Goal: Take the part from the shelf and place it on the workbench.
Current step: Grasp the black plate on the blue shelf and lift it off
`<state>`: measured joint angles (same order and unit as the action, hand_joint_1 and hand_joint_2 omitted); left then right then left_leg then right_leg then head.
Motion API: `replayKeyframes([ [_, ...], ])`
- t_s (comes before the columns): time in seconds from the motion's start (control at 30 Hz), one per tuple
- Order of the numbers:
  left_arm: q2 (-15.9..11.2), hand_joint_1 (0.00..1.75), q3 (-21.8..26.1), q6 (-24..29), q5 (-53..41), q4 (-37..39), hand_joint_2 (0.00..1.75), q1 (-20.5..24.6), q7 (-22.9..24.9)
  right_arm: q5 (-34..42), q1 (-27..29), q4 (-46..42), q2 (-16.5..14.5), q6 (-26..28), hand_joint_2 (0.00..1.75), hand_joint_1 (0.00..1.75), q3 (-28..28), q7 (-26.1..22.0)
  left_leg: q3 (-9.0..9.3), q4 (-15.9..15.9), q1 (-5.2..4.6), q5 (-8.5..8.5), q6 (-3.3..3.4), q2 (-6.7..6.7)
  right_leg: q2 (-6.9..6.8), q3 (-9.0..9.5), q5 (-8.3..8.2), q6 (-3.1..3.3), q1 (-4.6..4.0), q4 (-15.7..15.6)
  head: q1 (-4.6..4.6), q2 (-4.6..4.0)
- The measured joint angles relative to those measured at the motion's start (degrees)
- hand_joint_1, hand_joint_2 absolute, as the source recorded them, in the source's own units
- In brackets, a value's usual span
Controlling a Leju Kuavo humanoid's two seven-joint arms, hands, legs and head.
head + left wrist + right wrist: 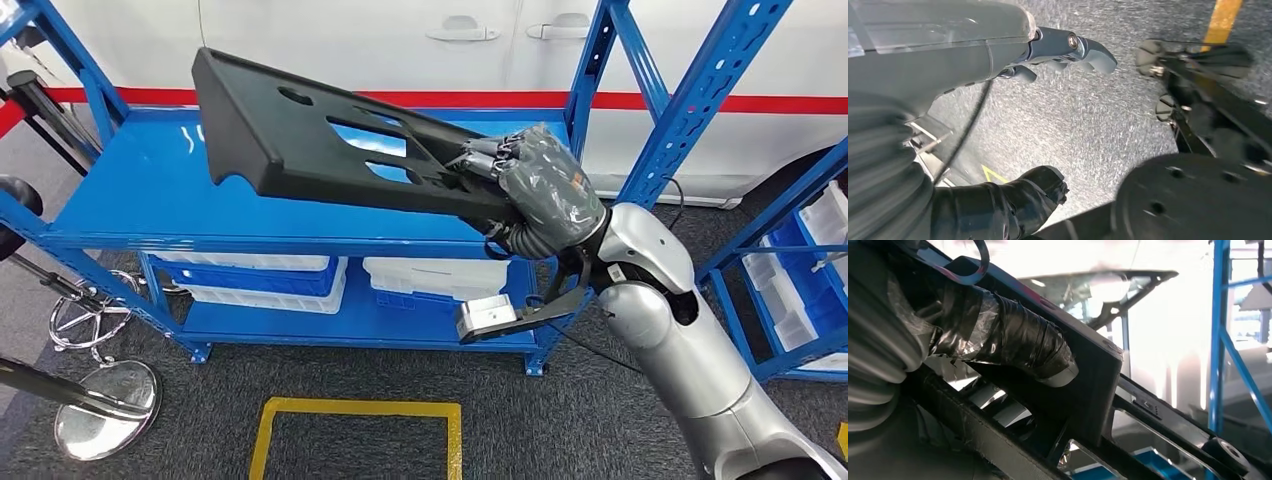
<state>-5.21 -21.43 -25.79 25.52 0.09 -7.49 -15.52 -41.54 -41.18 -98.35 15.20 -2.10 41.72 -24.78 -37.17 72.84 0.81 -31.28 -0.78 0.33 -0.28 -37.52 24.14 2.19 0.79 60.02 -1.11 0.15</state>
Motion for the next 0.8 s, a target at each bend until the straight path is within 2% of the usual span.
replayKeyframes([
  [0.03, -0.06, 0.00, 0.05, -0.04, -0.03, -0.01, 1.75, 0.04, -0.01, 0.02, -0.26, 0.19, 0.14, 0.02, 1.75, 1.75, 0.12, 0.36, 3.04, -3.44, -0.07, 1.07, 0.33, -0.07, 0.01, -0.69, -0.56, -0.13, -0.02, 0.14, -0.01, 0.00],
  [0.1, -0.25, 0.00, 0.15, -0.11, -0.16, -0.01, 1.75, 0.10, -0.01, 0.14, -0.99, 0.81, 0.37, 0.05, 1.75, 1.75, 0.14, 0.96, 9.13, -11.70, -0.40, 0.70, 0.94, -0.25, 0.09, -1.60, -1.68, -0.62, -0.13, 0.29, 0.02, 0.00],
  [0.13, -0.33, 0.00, 0.19, -0.15, -0.23, -0.01, 1.75, 0.14, -0.01, 0.26, -1.32, 1.22, 0.49, 0.06, 1.75, 1.75, 0.11, 1.11, 10.84, -14.47, -0.59, 0.10, 1.17, -0.33, 0.13, -1.76, -2.31, -0.94, -0.12, 0.17, 0.01, 0.00],
  [0.17, -0.39, 0.00, 0.22, -0.20, -0.29, 0.00, 1.75, 0.15, -0.01, 0.41, -1.54, 1.62, 0.60, 0.06, 1.75, 1.75, 0.09, 1.21, 11.44, -15.90, -0.78, -0.15, 1.29, -0.33, 0.17, -1.83, -2.98, -1.29, -0.12, -0.08, -0.02, 0.00],
  [0.2, -0.43, 0.00, 0.26, -0.24, -0.30, 0.00, 1.75, 0.14, -0.01, 0.54, -1.67, 2.03, 0.75, 0.05, 1.75, 1.75, 0.07, 1.25, 11.15, -16.20, -0.70, 0.29, 1.50, -0.22, 0.21, -1.90, -3.53, -1.66, -0.14, -0.35, -0.03, 0.00],
  [0.23, -0.44, 0.00, 0.32, -0.28, -0.31, 0.00, 1.75, 0.11, -0.01, 0.68, -1.76, 2.54, 0.98, 0.03, 1.75, 1.75, 0.05, 1.26, 10.68, -16.41, -0.60, 1.00, 1.79, 0.06, 0.28, -2.12, -3.27, -1.99, -0.10, -0.23, -0.05, 0.00],
  [0.27, -0.46, 0.00, 0.40, -0.31, -0.33, 0.00, 1.75, 0.09, 0.01, 0.78, -1.87, 3.05, 1.18, 0.02, 1.75, 1.75, 0.03, 1.26, 10.14, -16.57, -0.45, 1.70, 2.17, 0.41, 0.33, -2.55, -1.94, -2.28, -0.09, 0.59, -0.03, 0.00],
  [0.3, -0.46, 0.00, 0.47, -0.32, -0.37, 0.00, 1.75, 0.07, 0.03, 0.87, -2.03, 3.58, 1.38, 0.00, 1.75, 1.75, 0.00, 1.25, 9.47, -16.71, -0.31, 2.47, 2.61, 0.83, 0.35, -3.20, 0.54, -2.53, -0.08, 2.47, -0.01, 0.00],
  [0.37, -0.45, 0.00, 0.57, -0.33, -0.44, 0.00, 1.75, 0.07, 0.07, 0.99, -2.37, 4.45, 1.57, -0.02, 1.75, 1.75, -0.06, 1.25, 7.80, -16.47, -0.39, 3.73, 3.27, 1.60, 0.32, -4.62, 6.82, -2.90, 0.05, 8.94, 0.03, 0.00],
  [0.4, -0.45, 0.00, 0.60, -0.33, -0.48, 0.00, 1.75, 0.07, 0.07, 1.02, -2.47, 4.80, 1.61, -0.02, 1.75, 1.75, -0.09, 1.25, 6.85, -16.27, -0.44, 4.35, 3.42, 1.97, 0.31, -5.08, 8.70, -3.08, 0.09, 12.46, 0.03, 0.00],
  [0.43, -0.45, 0.00, 0.63, -0.33, -0.50, 0.00, 1.75, 0.08, 0.08, 1.03, -2.50, 5.15, 1.64, -0.02, 1.75, 1.75, -0.12, 1.26, 5.82, -16.01, -0.49, 4.96, 3.43, 2.36, 0.31, -5.09, 8.99, -3.24, 0.15, 15.09, 0.04, 0.00],
  [0.47, -0.45, 0.00, 0.66, -0.33, -0.56, 0.00, 1.75, 0.10, 0.10, 1.03, -2.50, 5.50, 1.67, -0.02, 1.75, 1.75, -0.15, 1.27, 4.73, -15.68, -0.51, 5.52, 3.35, 2.77, 0.28, -4.49, 7.82, -3.37, 0.24, 16.35, 0.04, 0.00],
  [0.5, -0.45, 0.00, 0.69, -0.33, -0.64, 0.00, 1.75, 0.12, 0.14, 1.02, -2.49, 5.78, 1.67, -0.02, 1.75, 1.75, -0.21, 1.29, 3.66, -15.25, -0.51, 5.99, 3.22, 3.17, 0.16, -3.12, 5.82, -3.47, 0.37, 15.91, 0.04, 0.00],
  [0.53, -0.45, 0.00, 0.74, -0.33, -0.73, -0.01, 1.75, 0.16, 0.18, 0.98, -2.50, 6.05, 1.67, -0.02, 1.75, 1.75, -0.31, 1.34, 2.69, -14.70, -0.52, 6.34, 3.06, 3.54, -0.36, -0.75, 4.09, -3.52, 0.49, 13.62, 0.03, -0.01],
  [0.57, -0.46, 0.00, 0.81, -0.33, -0.81, -0.01, 1.75, 0.19, 0.21, 0.93, -2.54, 6.27, 1.67, -0.01, 1.75, 1.75, -0.46, 1.39, 1.87, -14.09, -0.62, 6.57, 2.87, 3.88, -1.48, 2.22, 3.74, -3.55, 0.48, 9.98, 0.04, -0.01],
  [0.6, -0.45, 0.00, 0.87, -0.34, -0.87, -0.01, 1.75, 0.20, 0.22, 0.86, -2.62, 6.45, 1.63, -0.01, 1.75, 1.75, -0.63, 1.45, 1.31, -13.55, -0.73, 6.76, 2.64, 4.19, -2.54, 5.08, 4.43, -3.37, 0.32, 6.02, 0.03, -0.01],
  [0.63, -0.45, 0.00, 0.93, -0.37, -0.93, -0.01, 1.75, 0.21, 0.24, 0.80, -2.80, 6.65, 1.59, 0.00, 1.75, 1.75, -0.78, 1.49, 0.94, -13.15, -0.85, 7.02, 2.33, 4.56, -3.42, 7.09, 5.56, -3.09, 0.12, 2.79, 0.02, -0.01],
  [0.67, -0.46, 0.00, 0.97, -0.41, -1.04, -0.01, 1.75, 0.21, 0.24, 0.74, -3.04, 6.85, 1.55, 0.00, 1.75, 1.75, -0.87, 1.51, 0.70, -13.01, -0.95, 7.39, 2.04, 4.98, -3.77, 7.97, 6.53, -2.72, -0.11, 0.87, 0.02, 0.00],
  [0.73, -0.52, 0.00, 0.98, -0.58, -1.40, 0.00, 1.75, 0.26, 0.31, 0.64, -3.48, 7.43, 1.46, -0.07, 1.75, 1.75, -0.91, 1.57, 0.32, -13.00, -0.86, 8.03, 1.33, 5.63, -2.95, 7.33, 6.04, -1.72, -0.15, -0.03, 0.02, 0.00],
  [0.77, -0.58, 0.00, 0.98, -0.69, -1.64, 0.00, 1.75, 0.30, 0.36, 0.60, -3.68, 7.85, 1.32, -0.17, 1.75, 1.75, -0.92, 1.62, -0.08, -12.58, -0.74, 7.32, 0.95, 5.08, -2.51, 6.80, 5.37, -1.24, -0.09, -0.16, 0.01, 0.00],
  [0.8, -0.64, 0.00, 0.97, -0.85, -1.89, 0.00, 1.75, 0.32, 0.40, 0.57, -3.91, 8.42, 1.13, -0.33, 1.75, 1.75, -0.92, 1.69, -0.64, -11.19, -0.60, 5.48, 0.60, 3.97, -2.09, 6.11, 4.64, -0.76, -0.02, -0.30, 0.00, 0.00],
])
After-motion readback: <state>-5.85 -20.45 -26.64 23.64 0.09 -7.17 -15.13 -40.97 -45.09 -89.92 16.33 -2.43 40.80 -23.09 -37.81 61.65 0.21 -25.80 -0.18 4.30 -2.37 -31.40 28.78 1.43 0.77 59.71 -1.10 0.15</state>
